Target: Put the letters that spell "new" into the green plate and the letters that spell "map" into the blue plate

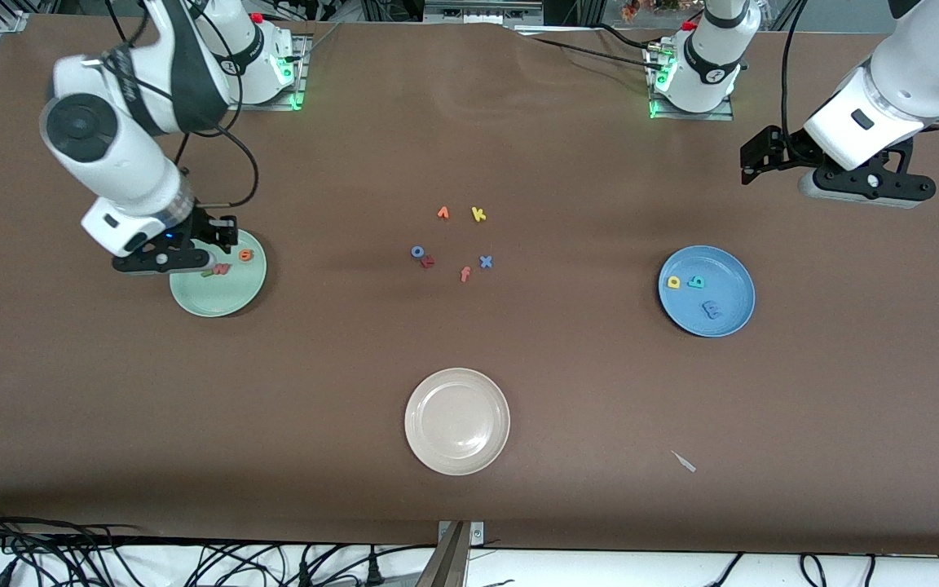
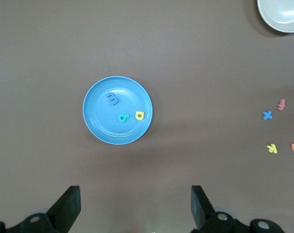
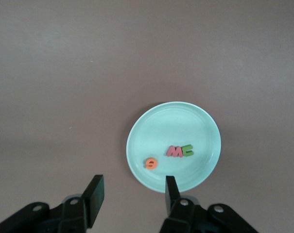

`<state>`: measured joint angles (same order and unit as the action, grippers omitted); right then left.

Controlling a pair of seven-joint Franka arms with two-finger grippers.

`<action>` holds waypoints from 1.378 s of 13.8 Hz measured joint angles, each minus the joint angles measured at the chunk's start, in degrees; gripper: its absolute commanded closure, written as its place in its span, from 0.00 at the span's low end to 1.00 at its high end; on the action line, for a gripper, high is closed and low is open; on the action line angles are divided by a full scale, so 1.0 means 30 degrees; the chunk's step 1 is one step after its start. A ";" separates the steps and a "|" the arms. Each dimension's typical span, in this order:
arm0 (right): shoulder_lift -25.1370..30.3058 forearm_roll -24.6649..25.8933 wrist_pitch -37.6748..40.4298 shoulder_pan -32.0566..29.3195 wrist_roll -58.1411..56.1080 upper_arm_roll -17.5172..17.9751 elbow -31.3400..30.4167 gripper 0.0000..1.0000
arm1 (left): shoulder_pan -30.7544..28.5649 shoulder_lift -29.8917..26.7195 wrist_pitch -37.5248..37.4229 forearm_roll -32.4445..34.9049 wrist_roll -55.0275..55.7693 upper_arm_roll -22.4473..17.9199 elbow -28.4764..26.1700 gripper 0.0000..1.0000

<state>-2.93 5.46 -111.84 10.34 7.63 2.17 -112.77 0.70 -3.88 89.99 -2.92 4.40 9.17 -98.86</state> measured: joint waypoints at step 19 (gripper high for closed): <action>0.0812 -0.3458 0.7293 -0.1624 -0.3128 -0.1551 0.5923 0.00 | 0.0010 -0.0012 0.0000 0.0000 0.0000 0.0148 -0.0001 0.00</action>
<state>-0.49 -4.91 -89.96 5.46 -1.76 -2.49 -95.01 0.73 -3.92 89.99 -2.92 4.40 9.61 -98.86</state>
